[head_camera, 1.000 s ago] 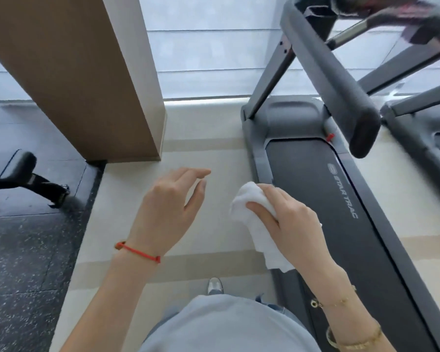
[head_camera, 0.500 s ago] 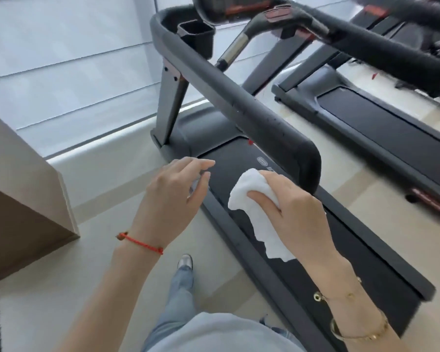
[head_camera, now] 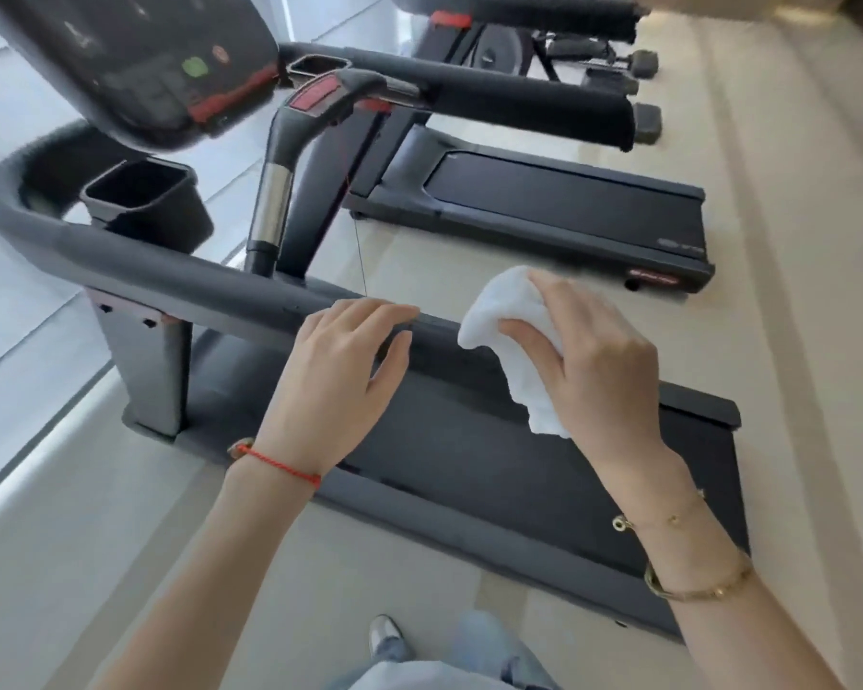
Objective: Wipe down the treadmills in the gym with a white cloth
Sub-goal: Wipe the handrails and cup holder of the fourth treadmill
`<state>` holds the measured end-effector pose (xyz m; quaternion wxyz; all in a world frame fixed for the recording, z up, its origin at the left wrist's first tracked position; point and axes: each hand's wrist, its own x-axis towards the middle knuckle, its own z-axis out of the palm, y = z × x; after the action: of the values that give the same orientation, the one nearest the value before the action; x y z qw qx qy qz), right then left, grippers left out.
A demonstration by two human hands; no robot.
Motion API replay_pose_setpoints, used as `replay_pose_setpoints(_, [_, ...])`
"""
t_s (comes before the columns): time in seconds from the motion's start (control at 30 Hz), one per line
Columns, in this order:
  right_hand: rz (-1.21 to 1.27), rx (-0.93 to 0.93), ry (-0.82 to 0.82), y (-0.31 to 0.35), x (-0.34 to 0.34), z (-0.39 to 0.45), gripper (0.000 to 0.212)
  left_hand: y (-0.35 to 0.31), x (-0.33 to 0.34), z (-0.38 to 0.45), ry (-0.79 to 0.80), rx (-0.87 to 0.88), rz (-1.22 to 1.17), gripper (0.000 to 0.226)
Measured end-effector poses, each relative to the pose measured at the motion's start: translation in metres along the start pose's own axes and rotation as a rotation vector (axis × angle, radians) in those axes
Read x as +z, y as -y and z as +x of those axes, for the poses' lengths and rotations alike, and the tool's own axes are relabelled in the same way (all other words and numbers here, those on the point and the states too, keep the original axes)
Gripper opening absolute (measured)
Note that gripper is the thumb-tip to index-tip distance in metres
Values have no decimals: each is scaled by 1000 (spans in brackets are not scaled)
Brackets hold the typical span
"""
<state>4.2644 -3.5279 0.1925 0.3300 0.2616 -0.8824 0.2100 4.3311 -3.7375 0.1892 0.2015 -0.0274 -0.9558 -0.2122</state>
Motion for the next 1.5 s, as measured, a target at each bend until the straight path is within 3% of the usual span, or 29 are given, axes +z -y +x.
replay_pose_setpoints(0.13, [-22, 118, 491, -2, 29, -7, 56, 13, 17, 26, 65, 65, -31, 26])
replay_pose_setpoints(0.17, [-51, 116, 550, -4, 35, -13, 57, 16, 21, 30, 81, 78, -36, 26])
replay_pose_setpoints(0.33, [-53, 187, 495, -24, 36, -29, 52, 22, 36, 42, 118, 91, -56, 25])
replay_pose_setpoints(0.53, [-134, 79, 621, 2, 67, 0, 69, 27, 44, 48, 138, 75, -50, 22])
replay_pose_setpoints(0.67, [-150, 51, 498, -6, 58, -13, 62, 25, 47, 50, 135, 72, -38, 23])
replay_pose_setpoints(0.77, [-113, 206, 387, -31, 38, -33, 52, 22, 48, 50, 122, 78, -31, 20])
replay_pose_setpoints(0.87, [-68, 387, 402, -34, 36, -27, 48, 18, 50, 50, 113, 89, -21, 17])
replay_pose_setpoints(1.0, [-128, 257, 510, -28, 51, -11, 60, 12, 55, 50, 132, 96, 0, 16])
replay_pose_setpoints(1.13, [-18, 146, 304, -41, 43, -36, 47, 6, 59, 49, 130, 84, 5, 18])
replay_pose_setpoints(1.2, [96, 313, 279, -55, 34, -50, 44, 4, 60, 49, 132, 71, -1, 18])
replay_pose_setpoints(1.27, [389, 677, 429, -67, 25, -47, 45, 3, 61, 50, 131, 67, -4, 17])
replay_pose_setpoints(1.33, [539, 832, 556, -77, 23, -42, 42, 1, 63, 50, 140, 73, -5, 18])
replay_pose_setpoints(1.4, [472, 748, 610, -77, 24, -33, 43, -2, 64, 51, 160, 74, 0, 24])
replay_pose_setpoints(1.5, [149, 447, 625, -60, 33, -22, 53, 0, 65, 51, 184, 76, -5, 28])
